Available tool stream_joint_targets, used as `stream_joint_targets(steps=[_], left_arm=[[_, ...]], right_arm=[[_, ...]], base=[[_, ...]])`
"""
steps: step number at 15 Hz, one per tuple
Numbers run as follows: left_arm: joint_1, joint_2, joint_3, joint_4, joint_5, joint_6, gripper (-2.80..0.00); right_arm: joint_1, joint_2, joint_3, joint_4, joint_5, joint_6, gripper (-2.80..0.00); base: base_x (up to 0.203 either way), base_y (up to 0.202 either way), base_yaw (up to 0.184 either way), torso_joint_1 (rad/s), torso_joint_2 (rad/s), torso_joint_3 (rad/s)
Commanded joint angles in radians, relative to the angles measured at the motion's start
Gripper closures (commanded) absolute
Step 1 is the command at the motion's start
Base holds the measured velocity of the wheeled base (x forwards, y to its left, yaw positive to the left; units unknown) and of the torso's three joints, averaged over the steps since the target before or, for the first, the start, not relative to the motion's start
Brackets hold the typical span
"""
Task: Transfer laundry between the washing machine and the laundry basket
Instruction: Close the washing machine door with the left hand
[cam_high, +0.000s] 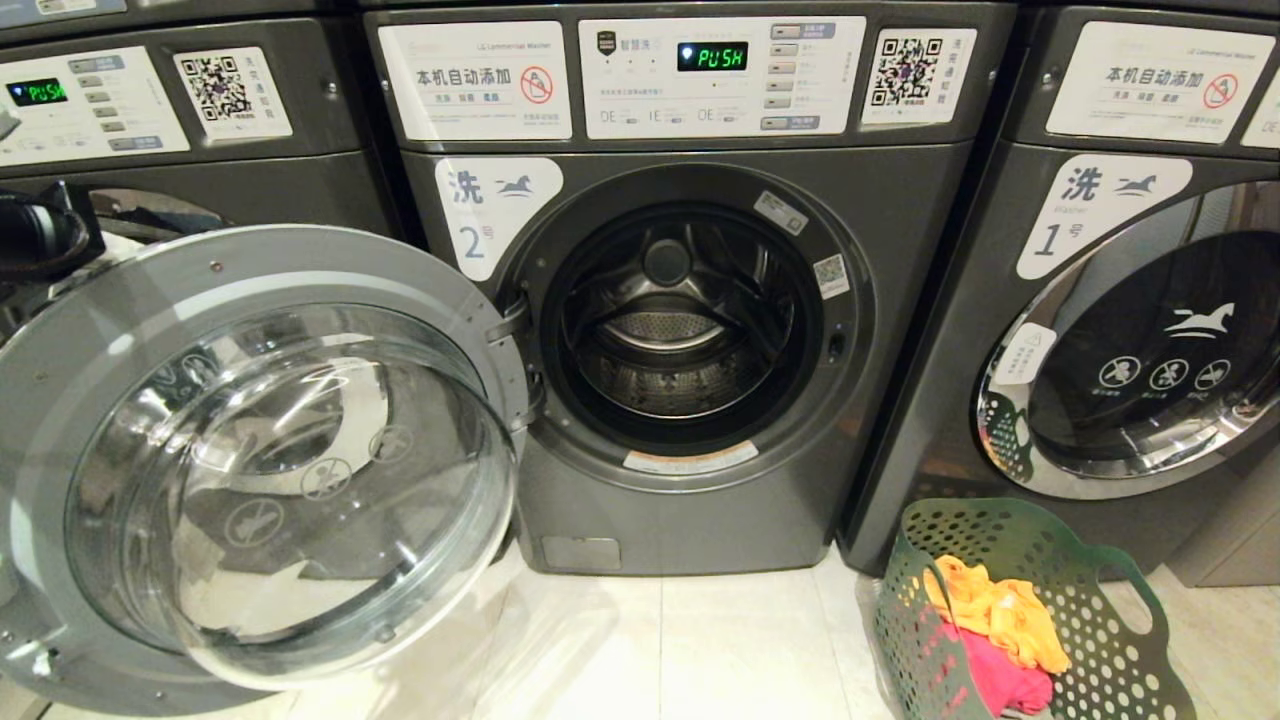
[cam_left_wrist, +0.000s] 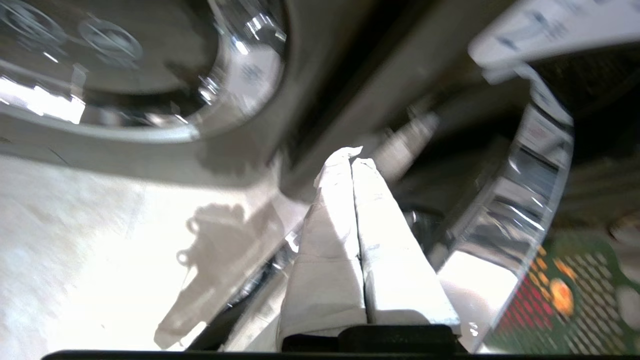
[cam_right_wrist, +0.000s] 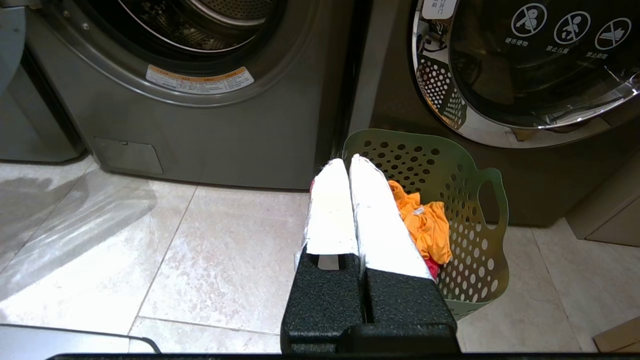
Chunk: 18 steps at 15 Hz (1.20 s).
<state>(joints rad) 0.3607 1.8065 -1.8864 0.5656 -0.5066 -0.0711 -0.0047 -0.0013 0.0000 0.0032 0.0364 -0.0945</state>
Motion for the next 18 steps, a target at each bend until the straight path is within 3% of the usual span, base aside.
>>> stream_joint_targets(steps=[1,5,8,11,12,13,14,16,17,18], left_arm=[[-0.076,-0.131,-0.001,0.134,-0.005,-0.001,0.0],[-0.324,-0.26,0.003,0.345,-0.014,-0.004,0.0],[-0.612,-0.311,0.039,0.413,-0.011,-0.028,0.0],[-0.947,-0.25,0.053,0.335,0.043,-0.079,0.0],[-1.04,-0.203,0.057,0.229,0.12,-0.093,0.0],[-1.102,-0.156,0.061,0.06,0.271,-0.105,0.0],[-1.12,-0.127,0.064,-0.057,0.431,-0.113,0.0],[-1.083,-0.107,0.086,-0.199,0.709,-0.133,0.0],[-1.028,-0.108,0.116,-0.248,0.776,-0.155,0.0],[-0.97,-0.114,0.14,-0.281,0.797,-0.169,0.0]], right_arm=[[0.0,0.001,0.0,0.0,-0.001,0.0,0.0],[0.0,0.001,0.0,0.0,-0.001,0.002,0.0],[0.0,0.001,0.0,0.0,-0.003,0.009,0.0],[0.0,0.001,0.0,0.001,-0.004,0.006,0.0],[0.0,0.001,0.0,0.0,-0.003,0.006,0.0],[0.0,0.001,0.0,0.0,-0.001,0.002,0.0],[0.0,0.001,-0.001,0.002,0.0,0.0,0.0],[0.0,0.001,-0.003,0.006,0.0,-0.005,0.0],[0.0,0.001,-0.003,0.006,0.0,-0.005,0.0],[0.0,0.001,-0.003,0.005,0.0,-0.005,0.0]], base=[[0.0,0.0,0.0,0.0,0.0,0.0],[0.0,0.0,0.0,0.0,0.0,0.0],[0.0,0.0,0.0,0.0,0.0,0.0],[0.0,0.0,0.0,0.0,0.0,0.0],[0.0,0.0,0.0,0.0,0.0,0.0],[0.0,0.0,0.0,0.0,0.0,0.0],[0.0,0.0,0.0,0.0,0.0,0.0],[0.0,0.0,0.0,0.0,0.0,0.0],[0.0,0.0,0.0,0.0,0.0,0.0],[0.0,0.0,0.0,0.0,0.0,0.0]])
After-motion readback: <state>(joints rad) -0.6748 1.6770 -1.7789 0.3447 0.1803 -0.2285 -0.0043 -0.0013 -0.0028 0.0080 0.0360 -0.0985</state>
